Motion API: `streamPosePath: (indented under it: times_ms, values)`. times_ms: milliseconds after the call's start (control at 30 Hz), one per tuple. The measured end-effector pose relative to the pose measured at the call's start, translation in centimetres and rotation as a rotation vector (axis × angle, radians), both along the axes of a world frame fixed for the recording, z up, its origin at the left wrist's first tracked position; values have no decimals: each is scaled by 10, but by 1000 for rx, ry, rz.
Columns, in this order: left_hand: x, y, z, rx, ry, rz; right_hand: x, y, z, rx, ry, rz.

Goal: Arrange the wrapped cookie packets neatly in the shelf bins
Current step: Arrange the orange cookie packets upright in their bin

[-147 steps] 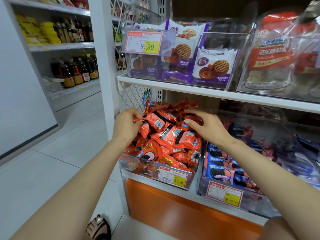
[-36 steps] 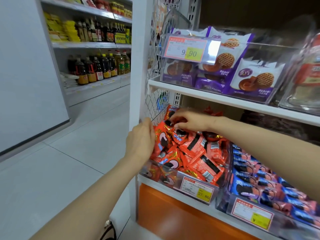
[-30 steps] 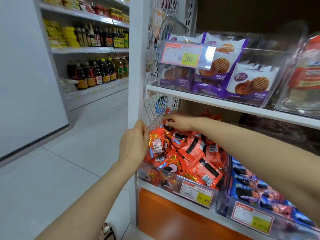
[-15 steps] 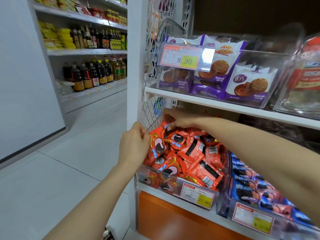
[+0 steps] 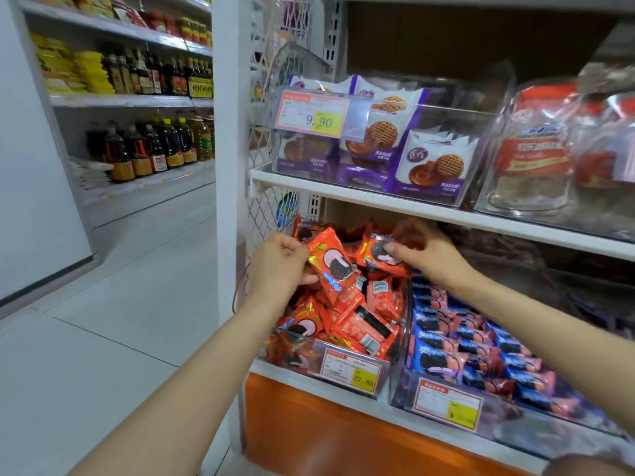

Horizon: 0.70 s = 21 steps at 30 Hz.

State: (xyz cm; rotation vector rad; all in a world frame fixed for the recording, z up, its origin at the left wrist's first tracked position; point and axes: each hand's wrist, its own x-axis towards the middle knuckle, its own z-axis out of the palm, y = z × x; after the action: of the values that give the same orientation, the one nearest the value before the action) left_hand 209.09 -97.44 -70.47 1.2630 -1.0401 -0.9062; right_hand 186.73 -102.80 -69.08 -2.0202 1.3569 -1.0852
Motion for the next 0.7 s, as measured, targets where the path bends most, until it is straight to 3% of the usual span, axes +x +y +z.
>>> streamPosePath:
  times_ms: [200,267,333,500,567,633,700]
  values:
    - [-40,-5,-5,91,89,-96,-13,-1,-30,-209,295,-138]
    - [-48,-5,-10,114,55,-112,-11,2,-32,-268,237,-138]
    - [-53,-5,-14,108,37,-104,-10,8,-32,-339,212,-97]
    - [-63,-6,-13,117,75,-101,-9,24,-45,-385,512,118]
    - [-63,-6,-13,101,-57,-107,-8,25,-48,-396,606,122]
    - [-57,-8,-13,58,-376,-41,-10,23,-48,-363,650,119]
    - [-44,-8,-12,11,-558,70,-11,21,-48,-357,697,129]
